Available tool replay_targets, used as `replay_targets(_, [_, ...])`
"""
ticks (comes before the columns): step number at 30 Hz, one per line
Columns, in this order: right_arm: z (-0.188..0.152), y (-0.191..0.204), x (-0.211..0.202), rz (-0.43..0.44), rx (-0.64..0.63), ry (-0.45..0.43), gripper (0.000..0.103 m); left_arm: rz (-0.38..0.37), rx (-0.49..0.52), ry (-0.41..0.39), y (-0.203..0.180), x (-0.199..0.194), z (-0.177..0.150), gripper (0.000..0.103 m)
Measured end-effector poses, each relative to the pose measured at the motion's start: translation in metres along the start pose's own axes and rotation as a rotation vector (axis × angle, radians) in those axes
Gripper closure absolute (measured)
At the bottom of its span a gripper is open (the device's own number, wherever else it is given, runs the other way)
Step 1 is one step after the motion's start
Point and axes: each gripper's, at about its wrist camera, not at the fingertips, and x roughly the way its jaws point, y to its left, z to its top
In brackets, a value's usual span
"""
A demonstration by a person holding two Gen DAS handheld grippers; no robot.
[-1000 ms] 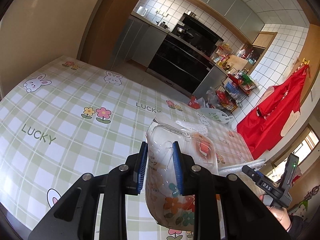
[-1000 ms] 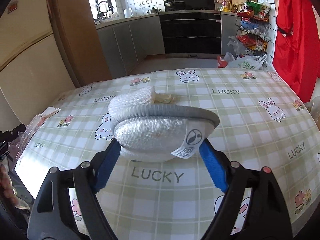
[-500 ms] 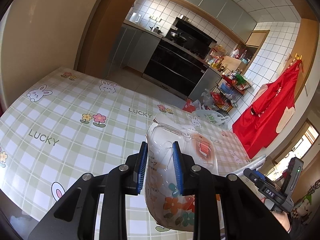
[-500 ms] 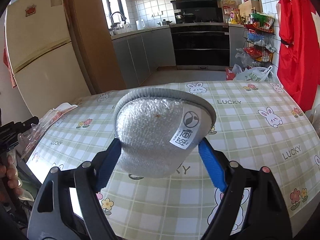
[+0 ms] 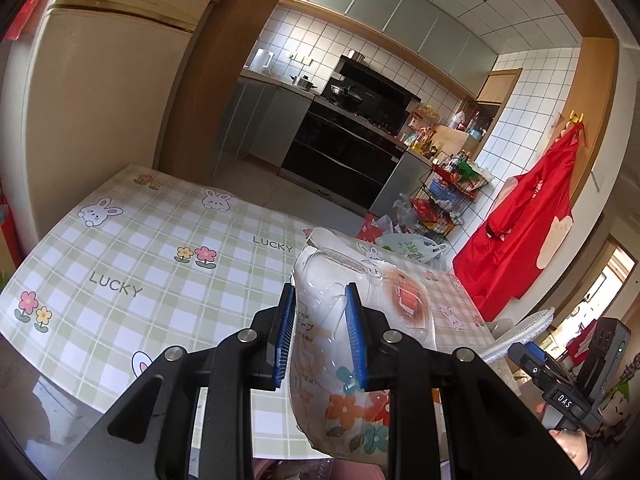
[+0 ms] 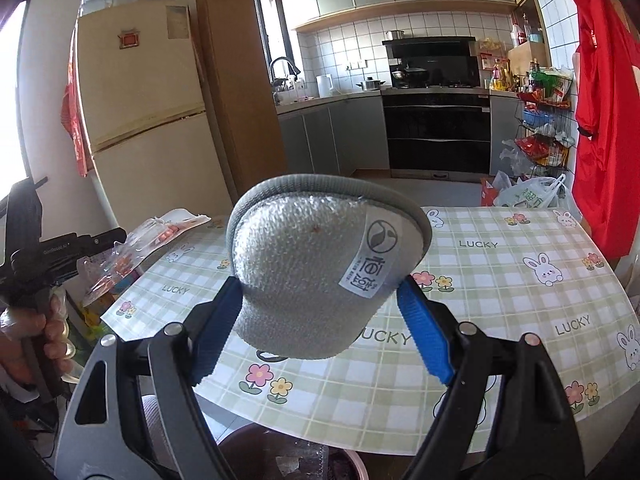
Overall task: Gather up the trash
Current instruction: 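Carry the white pad over the bin and open the right tool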
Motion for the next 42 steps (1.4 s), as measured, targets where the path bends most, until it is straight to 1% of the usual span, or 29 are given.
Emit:
replay_targets(4, [-0.008, 0.010, -0.030, 0.018, 0.010, -0.012, 0.024, -0.011, -0.018, -0.018, -0.007, -0.031, -0.008, 0.078])
replay_targets(8, [-0.017, 0.025, -0.062, 0.024, -0.021, -0.027, 0.024, -0.019, -0.014, -0.049, -0.013, -0.063, -0.017, 0.078])
replay_targets(12, [-0.021, 0.032, -0.089, 0.042, -0.007, 0.001, 0.024, -0.030, -0.024, -0.068, -0.013, -0.088, -0.023, 0.078])
replay_targets(16, [-0.024, 0.045, -0.112, 0.048, -0.052, 0.026, 0.024, -0.036, -0.007, -0.104, -0.016, -0.108, -0.022, 0.078])
replay_targets(18, [-0.027, 0.049, -0.120, 0.058, -0.054, 0.038, 0.024, -0.045, -0.007, -0.112, -0.017, -0.112, -0.022, 0.078])
replay_targets(23, [-0.038, 0.054, -0.114, 0.081, -0.057, 0.119, 0.023, -0.071, -0.007, -0.100, -0.022, -0.111, -0.026, 0.078])
replay_targets(29, [-0.049, 0.057, -0.086, 0.115, -0.021, 0.227, 0.022, -0.080, 0.000, -0.082, -0.026, -0.103, -0.027, 0.078])
replay_targets(30, [-0.051, 0.058, -0.081, 0.122, -0.014, 0.243, 0.020, -0.080, 0.000, -0.079, -0.026, -0.102, -0.027, 0.078])
replay_targets(31, [-0.052, 0.058, -0.079, 0.127, -0.010, 0.255, 0.013, -0.080, -0.001, -0.075, -0.025, -0.100, -0.027, 0.078])
replay_targets(32, [-0.053, 0.059, -0.076, 0.126, -0.010, 0.261, 0.008, -0.080, 0.000, -0.073, -0.026, -0.099, -0.027, 0.078])
replay_targets(35, [-0.053, 0.063, -0.073, 0.120, -0.015, 0.261, 0.006, -0.082, 0.001, -0.063, -0.027, -0.094, -0.027, 0.078])
replay_targets(38, [-0.049, 0.056, -0.073, 0.098, 0.014, 0.242, 0.006, -0.090, 0.010, -0.049, -0.030, -0.090, -0.030, 0.078])
replay_targets(42, [-0.040, 0.041, -0.076, 0.029, 0.052, 0.191, 0.006, -0.106, 0.035, -0.031, -0.037, -0.085, -0.035, 0.078])
